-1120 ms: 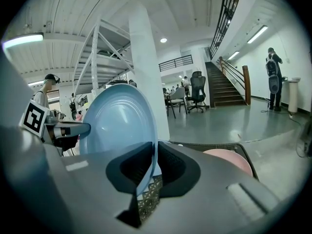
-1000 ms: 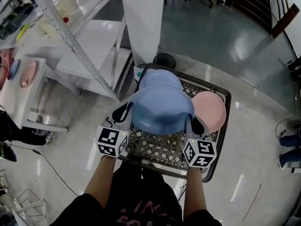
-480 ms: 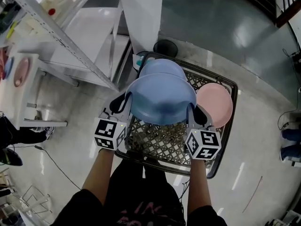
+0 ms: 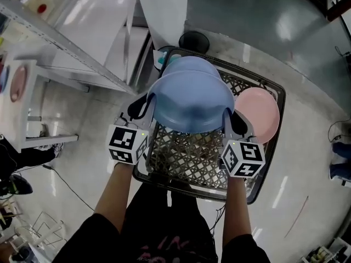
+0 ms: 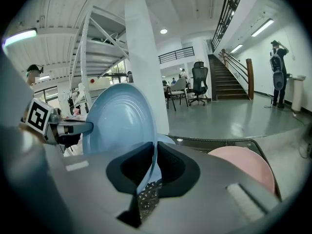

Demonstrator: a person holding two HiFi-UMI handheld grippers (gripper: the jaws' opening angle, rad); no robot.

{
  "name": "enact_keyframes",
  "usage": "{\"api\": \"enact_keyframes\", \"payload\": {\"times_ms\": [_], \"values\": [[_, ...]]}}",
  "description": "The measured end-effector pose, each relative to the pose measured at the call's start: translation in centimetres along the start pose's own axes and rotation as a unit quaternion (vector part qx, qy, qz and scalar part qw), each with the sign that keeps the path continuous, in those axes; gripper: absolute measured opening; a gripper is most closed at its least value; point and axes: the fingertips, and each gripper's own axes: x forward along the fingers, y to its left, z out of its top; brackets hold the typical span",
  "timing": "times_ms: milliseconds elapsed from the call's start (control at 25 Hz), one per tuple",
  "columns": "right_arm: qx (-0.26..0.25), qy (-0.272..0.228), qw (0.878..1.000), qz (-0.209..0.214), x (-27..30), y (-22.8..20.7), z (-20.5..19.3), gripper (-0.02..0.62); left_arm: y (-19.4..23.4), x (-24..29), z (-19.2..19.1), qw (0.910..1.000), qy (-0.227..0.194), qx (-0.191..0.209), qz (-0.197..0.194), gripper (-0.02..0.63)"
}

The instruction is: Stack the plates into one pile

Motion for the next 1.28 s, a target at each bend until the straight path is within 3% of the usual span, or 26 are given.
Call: {"api": "enact_keyframes", "payload": {"times_ms": [360,1280], "values": [[0.005,0.018,1.000,-0.006,5.7,-0.9,-0.7,0.038,3.5,4.9,-1.7,0.9998,0.017,-0.007,-0.007,0.035],[0.016,0.033,0.999,-0.024,9.7,-3.1,-2.8,0.041,4.6,9.5,-4.7,0.9977,0.058,-0.009,-0.033,0.037]]}}
